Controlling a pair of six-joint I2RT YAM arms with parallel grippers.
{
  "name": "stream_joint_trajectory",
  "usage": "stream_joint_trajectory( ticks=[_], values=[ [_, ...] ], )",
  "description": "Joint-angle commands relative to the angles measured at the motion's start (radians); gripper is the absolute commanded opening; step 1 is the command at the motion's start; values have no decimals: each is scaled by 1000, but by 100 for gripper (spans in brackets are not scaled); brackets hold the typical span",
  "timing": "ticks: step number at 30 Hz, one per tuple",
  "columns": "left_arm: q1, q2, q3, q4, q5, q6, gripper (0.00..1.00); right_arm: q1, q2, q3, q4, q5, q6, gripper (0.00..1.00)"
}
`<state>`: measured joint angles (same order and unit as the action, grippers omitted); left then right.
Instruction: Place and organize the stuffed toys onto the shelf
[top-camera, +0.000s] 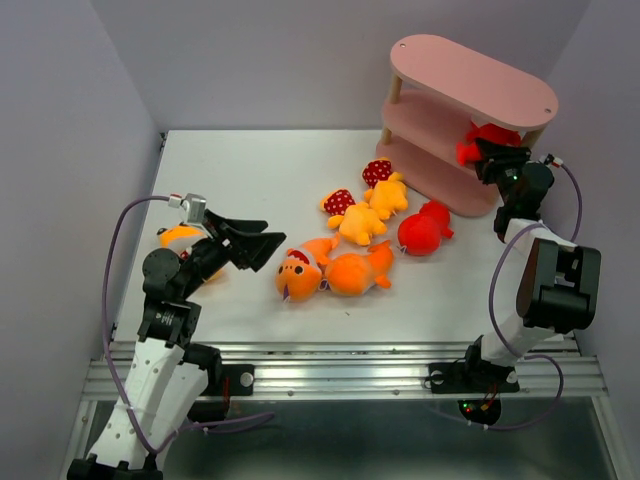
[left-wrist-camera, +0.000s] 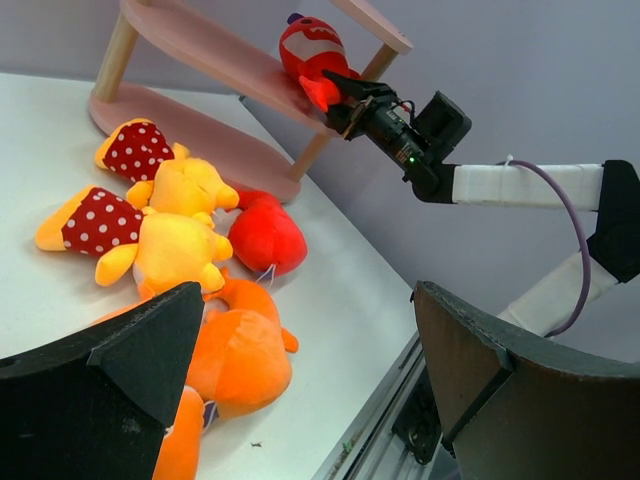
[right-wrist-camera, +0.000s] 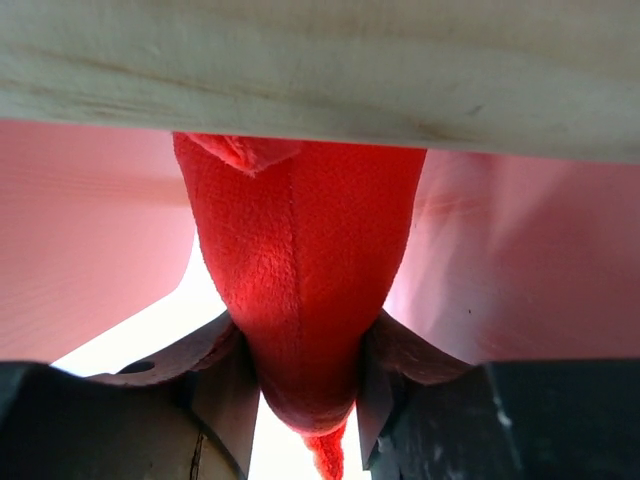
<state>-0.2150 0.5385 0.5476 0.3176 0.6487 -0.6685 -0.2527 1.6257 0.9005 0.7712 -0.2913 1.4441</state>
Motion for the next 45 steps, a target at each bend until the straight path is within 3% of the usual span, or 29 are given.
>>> stream_joint_trajectory(
  ticks=[1,7,10,14,26,45],
  values=[
    [-6,-23,-11,63,2,-3,98,9,-33,3,74,12,-1,43],
    [-4,-31,-17,61,0,-6,98,9,-52,-8,80,1,-8,57],
    [-4,-38,-15,61,0,-8,98,9,-67,-17,70,-23,-8,76],
    [-4,-48,-18,58,0,-9,98,9,-96,-34,50,-37,-25,83],
    [-4,-75,-9,32,-4,-2,98,9,-154,-81,28,-94,-31,94],
    [-4,-87,-5,28,-4,0,98,9,-213,-187,-27,-192,-76,95]
  ],
)
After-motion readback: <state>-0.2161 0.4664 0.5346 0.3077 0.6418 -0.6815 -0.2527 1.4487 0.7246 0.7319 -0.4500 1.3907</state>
